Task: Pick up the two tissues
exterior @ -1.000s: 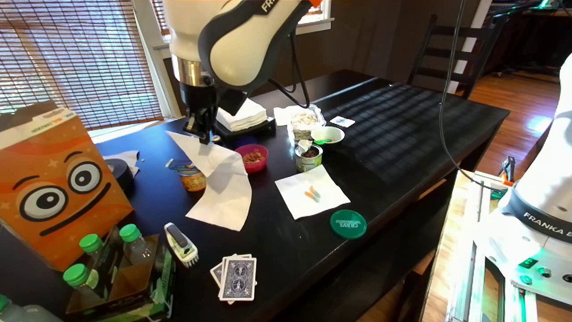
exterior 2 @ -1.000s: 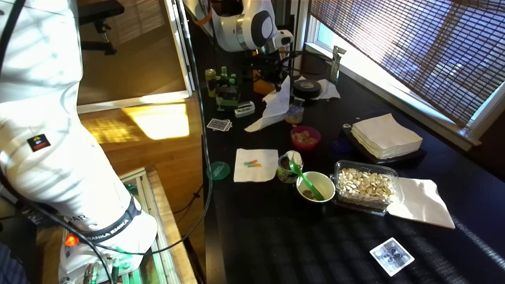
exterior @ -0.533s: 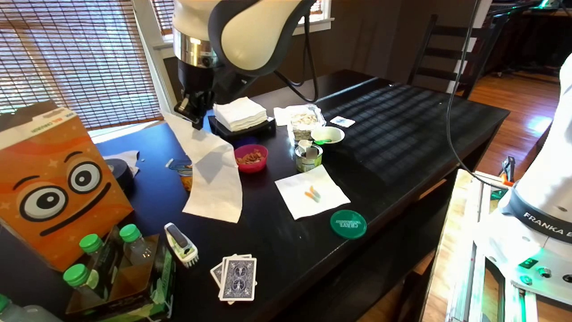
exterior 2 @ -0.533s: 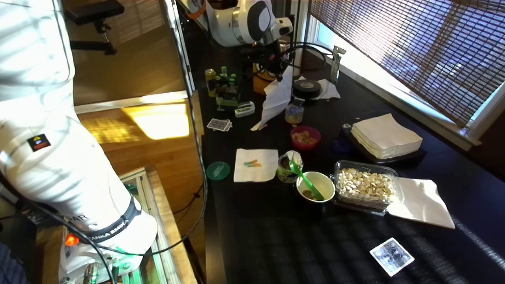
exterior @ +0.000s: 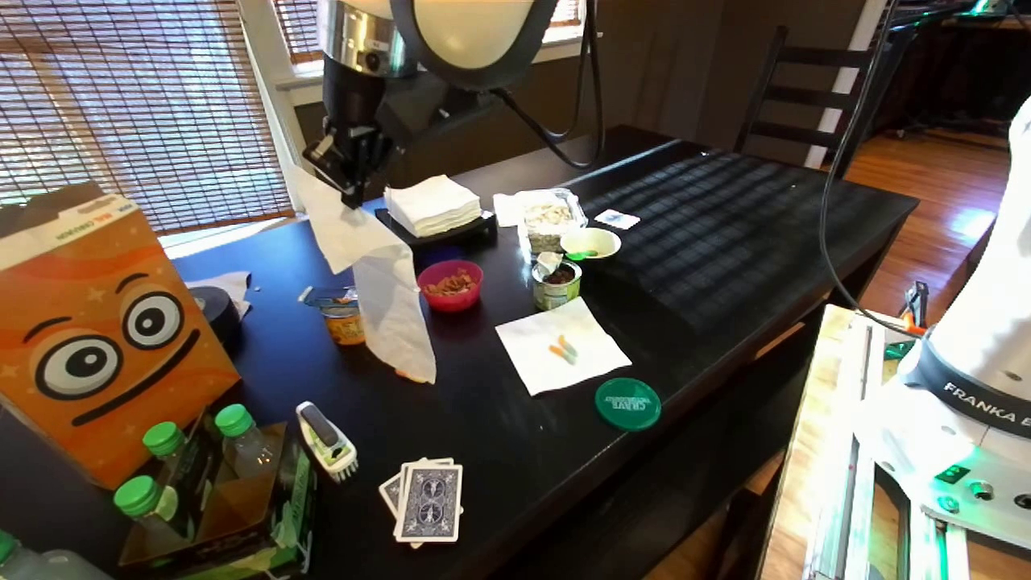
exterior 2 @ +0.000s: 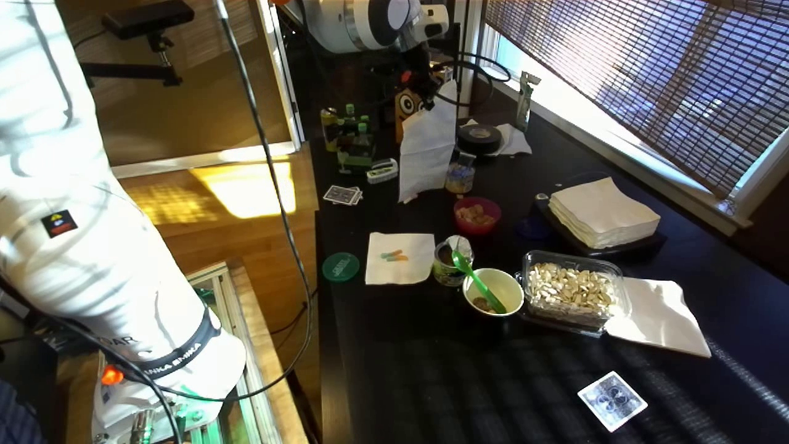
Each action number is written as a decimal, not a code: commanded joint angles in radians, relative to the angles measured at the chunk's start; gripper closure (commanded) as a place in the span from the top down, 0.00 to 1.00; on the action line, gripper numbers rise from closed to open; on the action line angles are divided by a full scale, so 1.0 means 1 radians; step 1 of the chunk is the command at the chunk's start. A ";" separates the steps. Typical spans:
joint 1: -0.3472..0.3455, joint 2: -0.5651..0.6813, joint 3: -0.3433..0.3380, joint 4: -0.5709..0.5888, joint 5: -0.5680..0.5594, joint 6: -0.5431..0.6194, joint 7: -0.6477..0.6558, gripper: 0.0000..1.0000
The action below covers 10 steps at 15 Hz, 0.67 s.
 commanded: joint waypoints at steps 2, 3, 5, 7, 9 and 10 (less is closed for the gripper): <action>-0.029 -0.113 0.030 -0.108 0.076 0.138 0.053 0.00; -0.012 -0.125 0.010 -0.119 0.074 0.159 0.070 0.00; -0.011 -0.146 0.012 -0.137 0.082 0.154 0.075 0.00; -0.009 -0.169 0.021 -0.160 0.121 0.126 0.056 0.00; -0.005 -0.199 0.028 -0.196 0.169 0.114 0.047 0.00; -0.036 -0.213 0.067 -0.214 0.200 0.107 0.036 0.00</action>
